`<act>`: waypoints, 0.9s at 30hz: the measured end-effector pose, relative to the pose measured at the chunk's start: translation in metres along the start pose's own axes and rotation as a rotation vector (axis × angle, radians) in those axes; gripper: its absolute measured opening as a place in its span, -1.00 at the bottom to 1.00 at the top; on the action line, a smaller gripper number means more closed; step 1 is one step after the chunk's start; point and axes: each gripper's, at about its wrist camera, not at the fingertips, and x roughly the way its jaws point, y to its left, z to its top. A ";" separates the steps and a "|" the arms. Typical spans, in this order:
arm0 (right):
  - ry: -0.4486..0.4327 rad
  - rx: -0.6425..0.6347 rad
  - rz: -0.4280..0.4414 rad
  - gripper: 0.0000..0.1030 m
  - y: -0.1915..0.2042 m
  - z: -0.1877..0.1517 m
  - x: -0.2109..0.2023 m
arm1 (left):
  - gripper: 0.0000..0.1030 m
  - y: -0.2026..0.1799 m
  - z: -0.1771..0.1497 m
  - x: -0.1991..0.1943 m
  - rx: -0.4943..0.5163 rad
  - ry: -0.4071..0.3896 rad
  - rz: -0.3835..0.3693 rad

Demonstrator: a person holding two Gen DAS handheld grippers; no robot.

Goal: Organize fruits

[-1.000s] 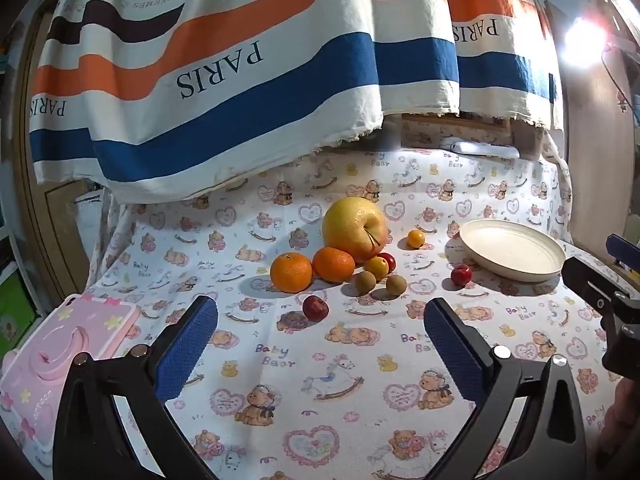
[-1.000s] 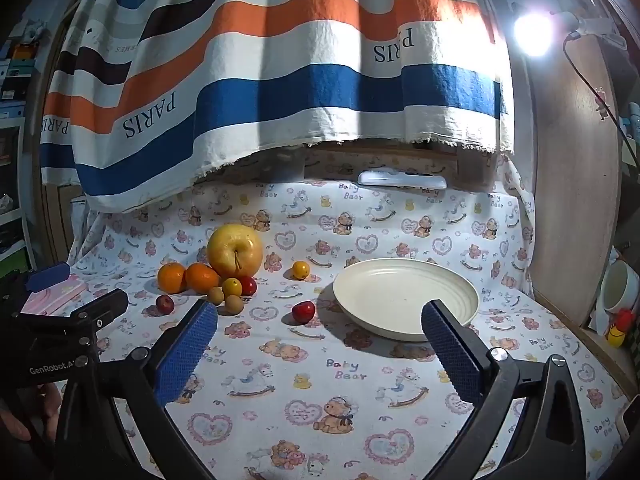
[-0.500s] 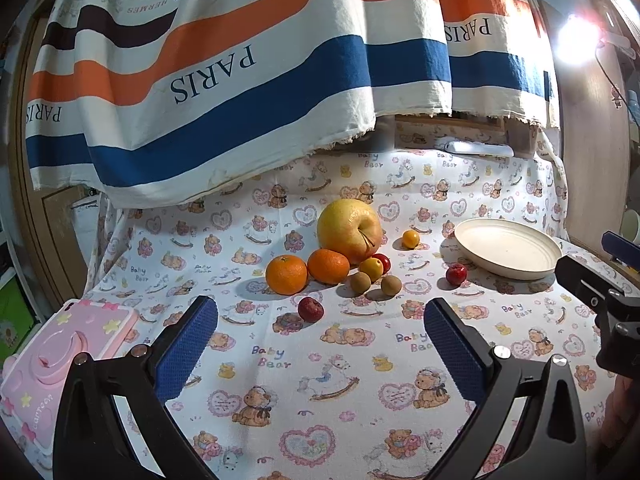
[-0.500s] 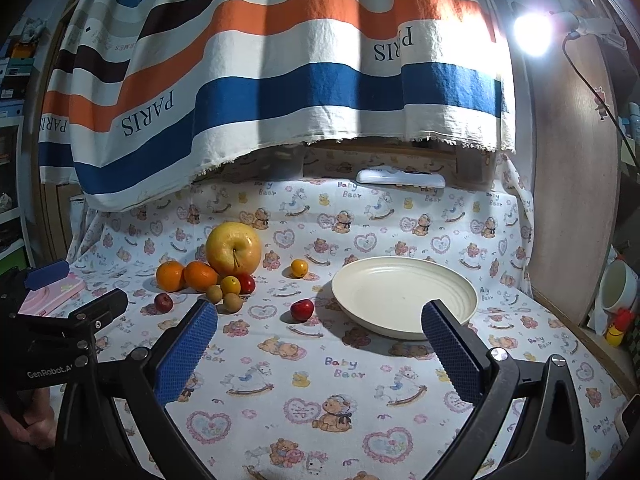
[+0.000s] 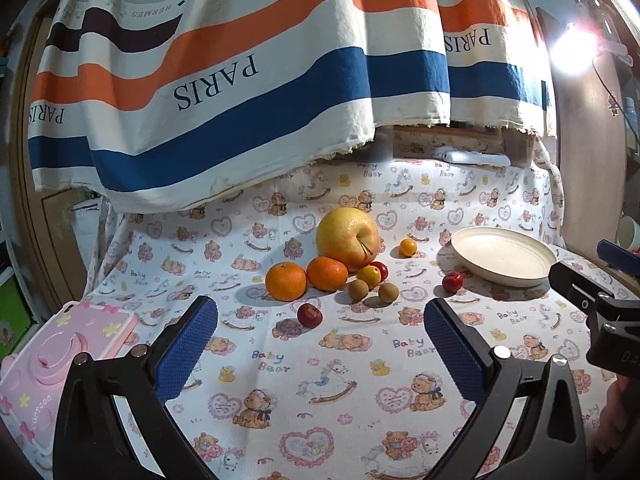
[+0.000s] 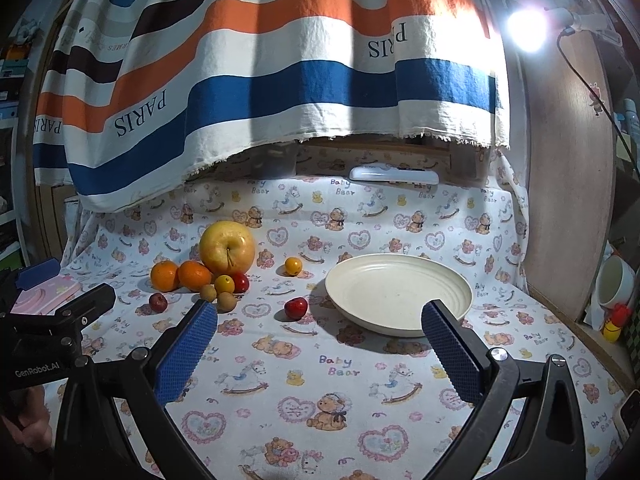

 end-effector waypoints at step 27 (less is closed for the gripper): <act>0.053 0.041 -0.003 0.99 -0.009 0.001 0.007 | 0.99 0.006 0.006 -0.015 -0.023 -0.066 0.017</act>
